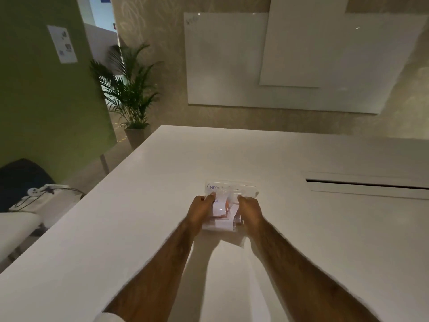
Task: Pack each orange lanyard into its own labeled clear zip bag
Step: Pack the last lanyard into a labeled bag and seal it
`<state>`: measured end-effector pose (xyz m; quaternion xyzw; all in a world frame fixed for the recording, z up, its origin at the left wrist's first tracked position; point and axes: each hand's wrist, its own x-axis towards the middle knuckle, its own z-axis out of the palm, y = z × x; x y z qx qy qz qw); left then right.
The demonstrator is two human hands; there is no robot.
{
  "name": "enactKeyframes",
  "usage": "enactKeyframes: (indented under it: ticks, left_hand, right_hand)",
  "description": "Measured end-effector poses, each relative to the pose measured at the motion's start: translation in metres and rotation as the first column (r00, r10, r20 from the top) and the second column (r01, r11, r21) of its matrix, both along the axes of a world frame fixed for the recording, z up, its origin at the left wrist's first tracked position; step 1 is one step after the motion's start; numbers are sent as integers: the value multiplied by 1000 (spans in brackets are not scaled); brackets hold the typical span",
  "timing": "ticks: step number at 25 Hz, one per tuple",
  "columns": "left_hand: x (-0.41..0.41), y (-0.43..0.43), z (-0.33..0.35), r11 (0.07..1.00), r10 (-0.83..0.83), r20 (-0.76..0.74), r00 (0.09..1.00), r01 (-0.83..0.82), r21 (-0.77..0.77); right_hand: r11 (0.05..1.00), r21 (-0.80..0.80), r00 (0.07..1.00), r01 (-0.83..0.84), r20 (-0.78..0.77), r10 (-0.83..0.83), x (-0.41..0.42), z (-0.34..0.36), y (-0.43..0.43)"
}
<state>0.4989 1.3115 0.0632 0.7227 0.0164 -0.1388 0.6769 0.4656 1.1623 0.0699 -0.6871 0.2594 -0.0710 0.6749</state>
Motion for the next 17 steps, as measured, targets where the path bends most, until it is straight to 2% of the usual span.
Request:
enactKeyframes:
  ticks: [6, 10, 14, 17]
  left_hand:
    - [18, 9, -20, 999, 32, -9, 999, -32, 7]
    - [29, 16, -29, 979, 95, 65, 993, -105, 175]
    - [30, 18, -35, 899, 113, 124, 986, -154, 409]
    - [24, 15, -38, 858, 116, 229, 967, -213, 467]
  right_hand:
    - [997, 57, 997, 51, -66, -47, 10, -11, -10]
    - [993, -96, 991, 74, -104, -84, 16, -11, -16]
    - [973, -217, 982, 79, -152, -114, 16, -21, -18]
    - [943, -324, 969, 77, -198, -147, 11, -20, -12]
